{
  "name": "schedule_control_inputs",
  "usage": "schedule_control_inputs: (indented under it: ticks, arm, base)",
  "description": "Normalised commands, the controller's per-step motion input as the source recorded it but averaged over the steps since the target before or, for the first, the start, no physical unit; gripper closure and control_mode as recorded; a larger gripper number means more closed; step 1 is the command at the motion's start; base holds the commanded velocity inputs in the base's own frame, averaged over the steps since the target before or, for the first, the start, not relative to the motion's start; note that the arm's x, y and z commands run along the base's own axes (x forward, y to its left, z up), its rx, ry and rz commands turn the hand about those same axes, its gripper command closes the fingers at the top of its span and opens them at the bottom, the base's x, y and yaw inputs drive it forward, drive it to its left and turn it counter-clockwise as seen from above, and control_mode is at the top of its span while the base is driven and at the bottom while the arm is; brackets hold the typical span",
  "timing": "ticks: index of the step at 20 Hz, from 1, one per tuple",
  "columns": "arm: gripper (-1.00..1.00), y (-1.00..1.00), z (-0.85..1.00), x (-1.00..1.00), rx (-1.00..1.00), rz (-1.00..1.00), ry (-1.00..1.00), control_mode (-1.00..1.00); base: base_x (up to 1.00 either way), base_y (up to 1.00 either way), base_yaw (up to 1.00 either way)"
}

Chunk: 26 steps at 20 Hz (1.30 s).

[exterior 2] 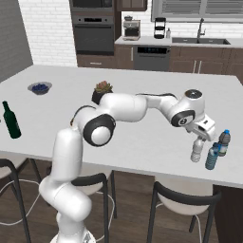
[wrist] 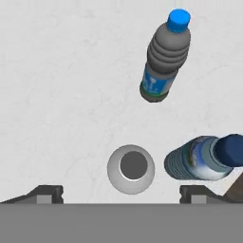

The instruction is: Move the plastic bottles in the middle to the plastics group, and the glass bottles in the middle to the glass group.

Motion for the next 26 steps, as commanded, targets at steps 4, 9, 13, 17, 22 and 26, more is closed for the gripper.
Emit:
schedule_control_inputs:
  ticks: [4, 9, 13, 17, 22, 26]
  arm:
    - [-1.0, 0.42, 0.65, -0.38, -0.02, 0.01, -0.15, -1.0]
    - [-1.0, 0.68, 0.32, -0.45, 0.0, 0.08, -0.07, -1.0]
    - [-1.0, 0.98, 0.24, -0.23, -0.03, 0.17, -0.01, -1.0]
    - [-1.0, 1.0, 0.24, -0.09, -0.08, 0.27, 0.03, -1.0]
    - [-1.0, 1.0, 0.2, -0.2, -0.11, 0.27, 0.16, -1.0]
    - [-1.0, 1.0, 0.02, -0.36, -0.06, 0.27, 0.14, -1.0]
  base:
    - [0.0, 0.0, 0.0]
    - [0.0, 0.0, 0.0]
    - [0.0, 0.0, 0.0]
    - [0.0, 0.0, 0.0]
    - [0.0, 0.0, 0.0]
    - [0.0, 0.0, 0.0]
